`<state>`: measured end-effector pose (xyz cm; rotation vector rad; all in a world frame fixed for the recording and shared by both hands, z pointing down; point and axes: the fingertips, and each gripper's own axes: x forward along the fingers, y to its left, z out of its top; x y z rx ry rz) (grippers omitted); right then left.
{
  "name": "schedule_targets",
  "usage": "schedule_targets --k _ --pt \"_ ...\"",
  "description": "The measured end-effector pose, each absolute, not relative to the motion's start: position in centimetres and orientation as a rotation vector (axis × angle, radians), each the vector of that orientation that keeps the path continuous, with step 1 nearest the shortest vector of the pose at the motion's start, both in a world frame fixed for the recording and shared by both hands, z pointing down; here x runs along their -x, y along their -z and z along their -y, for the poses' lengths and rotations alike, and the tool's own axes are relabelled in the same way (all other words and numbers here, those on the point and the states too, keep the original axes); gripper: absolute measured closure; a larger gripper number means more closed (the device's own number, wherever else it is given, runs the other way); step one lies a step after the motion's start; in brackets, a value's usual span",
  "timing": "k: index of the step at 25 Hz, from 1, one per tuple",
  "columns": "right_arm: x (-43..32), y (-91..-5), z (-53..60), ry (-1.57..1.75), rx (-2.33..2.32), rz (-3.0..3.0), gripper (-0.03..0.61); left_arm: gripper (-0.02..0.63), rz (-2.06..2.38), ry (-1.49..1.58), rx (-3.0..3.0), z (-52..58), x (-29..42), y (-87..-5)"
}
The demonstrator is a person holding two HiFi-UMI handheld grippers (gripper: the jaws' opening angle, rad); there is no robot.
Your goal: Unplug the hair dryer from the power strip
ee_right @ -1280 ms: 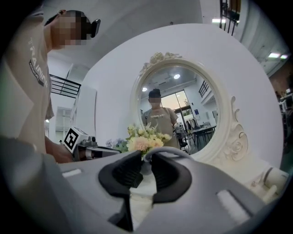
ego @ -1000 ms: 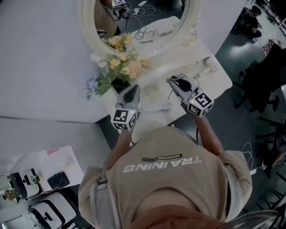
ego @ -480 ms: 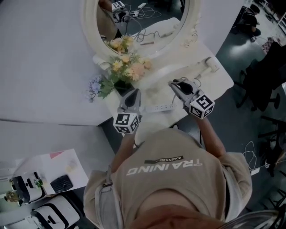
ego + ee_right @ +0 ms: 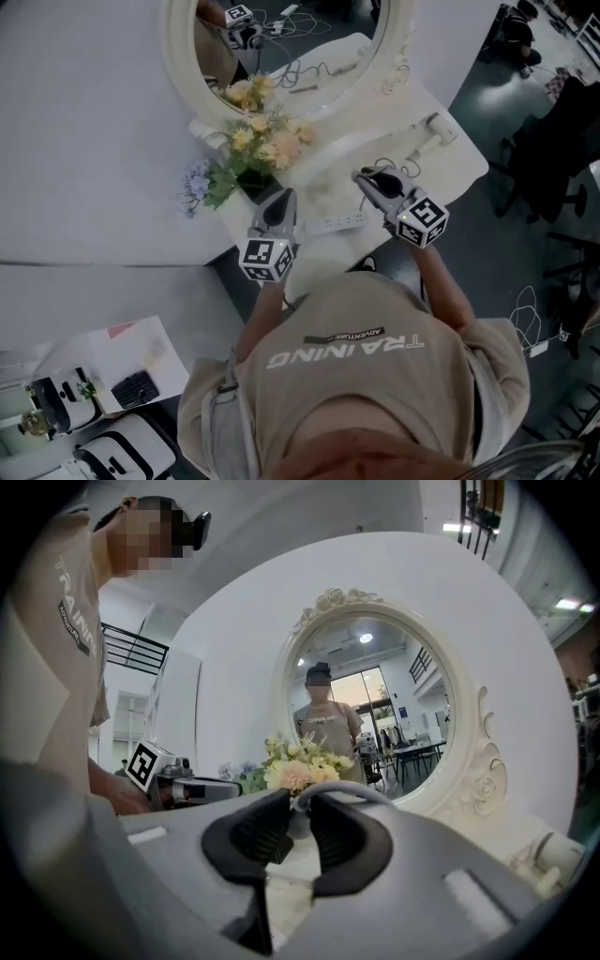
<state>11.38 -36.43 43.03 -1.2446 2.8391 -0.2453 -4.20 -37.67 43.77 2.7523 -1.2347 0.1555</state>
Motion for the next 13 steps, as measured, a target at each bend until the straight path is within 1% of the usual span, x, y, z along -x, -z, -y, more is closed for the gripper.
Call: schedule_targets --k 13 --pt "-11.0 -44.1 36.3 0.267 1.236 -2.848 0.505 0.607 1.198 -0.159 -2.734 37.8 3.8 -44.8"
